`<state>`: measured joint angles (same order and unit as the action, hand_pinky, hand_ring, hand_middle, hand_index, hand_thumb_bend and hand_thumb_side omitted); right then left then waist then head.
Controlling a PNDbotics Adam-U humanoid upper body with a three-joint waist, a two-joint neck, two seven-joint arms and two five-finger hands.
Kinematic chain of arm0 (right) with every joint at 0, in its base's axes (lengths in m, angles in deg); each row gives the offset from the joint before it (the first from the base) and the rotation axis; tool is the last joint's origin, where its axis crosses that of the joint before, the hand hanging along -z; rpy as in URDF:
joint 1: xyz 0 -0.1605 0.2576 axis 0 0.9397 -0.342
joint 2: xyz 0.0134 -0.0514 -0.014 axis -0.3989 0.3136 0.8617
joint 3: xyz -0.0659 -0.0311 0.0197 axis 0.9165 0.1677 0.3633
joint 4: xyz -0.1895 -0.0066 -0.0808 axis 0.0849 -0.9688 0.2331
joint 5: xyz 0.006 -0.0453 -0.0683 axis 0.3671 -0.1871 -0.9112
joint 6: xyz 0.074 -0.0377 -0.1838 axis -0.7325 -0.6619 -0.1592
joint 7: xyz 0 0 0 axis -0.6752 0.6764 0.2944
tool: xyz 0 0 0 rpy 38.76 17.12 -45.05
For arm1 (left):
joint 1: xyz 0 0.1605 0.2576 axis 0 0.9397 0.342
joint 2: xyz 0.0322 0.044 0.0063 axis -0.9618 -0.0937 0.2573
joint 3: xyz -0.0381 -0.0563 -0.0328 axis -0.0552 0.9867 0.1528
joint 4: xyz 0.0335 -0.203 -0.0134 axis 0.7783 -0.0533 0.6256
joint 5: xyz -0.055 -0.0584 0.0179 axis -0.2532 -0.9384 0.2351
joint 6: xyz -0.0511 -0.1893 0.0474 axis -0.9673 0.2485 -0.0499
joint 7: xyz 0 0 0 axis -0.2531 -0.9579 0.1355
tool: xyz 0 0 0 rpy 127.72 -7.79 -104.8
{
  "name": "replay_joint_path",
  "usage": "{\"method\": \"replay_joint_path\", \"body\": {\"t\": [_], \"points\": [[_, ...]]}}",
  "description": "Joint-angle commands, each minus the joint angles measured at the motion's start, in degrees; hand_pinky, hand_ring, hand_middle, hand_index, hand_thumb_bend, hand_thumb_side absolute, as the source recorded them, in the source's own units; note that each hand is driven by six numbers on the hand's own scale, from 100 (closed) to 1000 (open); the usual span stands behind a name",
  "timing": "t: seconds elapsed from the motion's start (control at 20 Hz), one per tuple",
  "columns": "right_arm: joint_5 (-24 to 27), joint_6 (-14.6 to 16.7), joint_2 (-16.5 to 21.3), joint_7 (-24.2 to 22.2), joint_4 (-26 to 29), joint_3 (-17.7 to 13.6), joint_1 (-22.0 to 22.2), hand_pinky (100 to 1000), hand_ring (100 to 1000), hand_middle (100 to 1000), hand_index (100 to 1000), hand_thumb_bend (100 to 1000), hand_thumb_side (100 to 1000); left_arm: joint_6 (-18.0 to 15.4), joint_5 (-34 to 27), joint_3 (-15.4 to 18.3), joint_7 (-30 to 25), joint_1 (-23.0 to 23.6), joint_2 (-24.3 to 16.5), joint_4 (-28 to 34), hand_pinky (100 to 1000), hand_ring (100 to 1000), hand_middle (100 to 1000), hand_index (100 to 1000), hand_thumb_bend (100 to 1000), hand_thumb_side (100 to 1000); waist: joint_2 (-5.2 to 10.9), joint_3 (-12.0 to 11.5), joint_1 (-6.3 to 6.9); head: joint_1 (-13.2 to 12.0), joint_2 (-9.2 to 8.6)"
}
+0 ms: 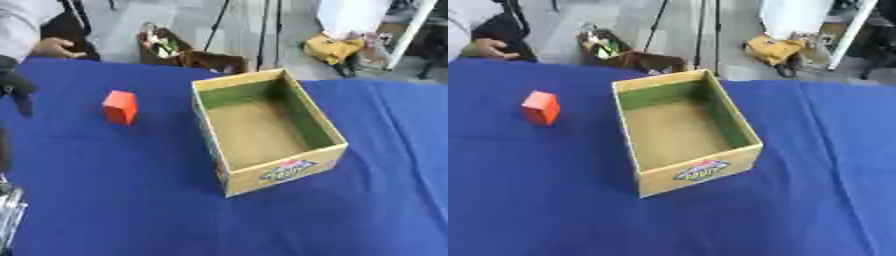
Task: Pick up objects on the table and place them in the box.
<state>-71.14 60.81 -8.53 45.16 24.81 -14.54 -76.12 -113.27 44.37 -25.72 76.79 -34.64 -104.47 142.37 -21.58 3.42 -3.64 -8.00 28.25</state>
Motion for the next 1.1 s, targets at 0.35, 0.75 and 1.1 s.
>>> {"method": "replay_joint_path", "body": {"t": [0.35, 0.75, 1.1], "points": [[-1.4, 1.0, 1.7, 0.9, 1.3, -1.3, -1.8, 767, 705, 600, 716, 100, 704, 0.1, 1.0, 0.9, 0.3, -0.6, 1.0, 1.1, 163, 433, 556, 627, 100, 931, -1.21, -0.2, 2.35, -2.0, 1.57], [-2.2, 0.5, 3.4, 2.0, 1.3, -2.5, -1.5, 768, 704, 600, 716, 100, 699, 1.9, 2.8, 1.3, 1.0, -3.2, -4.9, 1.1, 182, 466, 571, 663, 100, 912, -0.26, -0.9, 6.04, -0.9, 3.38], [-2.4, 0.3, 4.3, 2.1, 1.3, -2.4, -1.4, 768, 704, 599, 716, 100, 700, 7.6, 6.2, 2.9, -0.2, -3.1, -14.5, -0.2, 168, 487, 598, 699, 100, 907, -0.27, -0.8, 7.28, -0.9, 4.42]]}}
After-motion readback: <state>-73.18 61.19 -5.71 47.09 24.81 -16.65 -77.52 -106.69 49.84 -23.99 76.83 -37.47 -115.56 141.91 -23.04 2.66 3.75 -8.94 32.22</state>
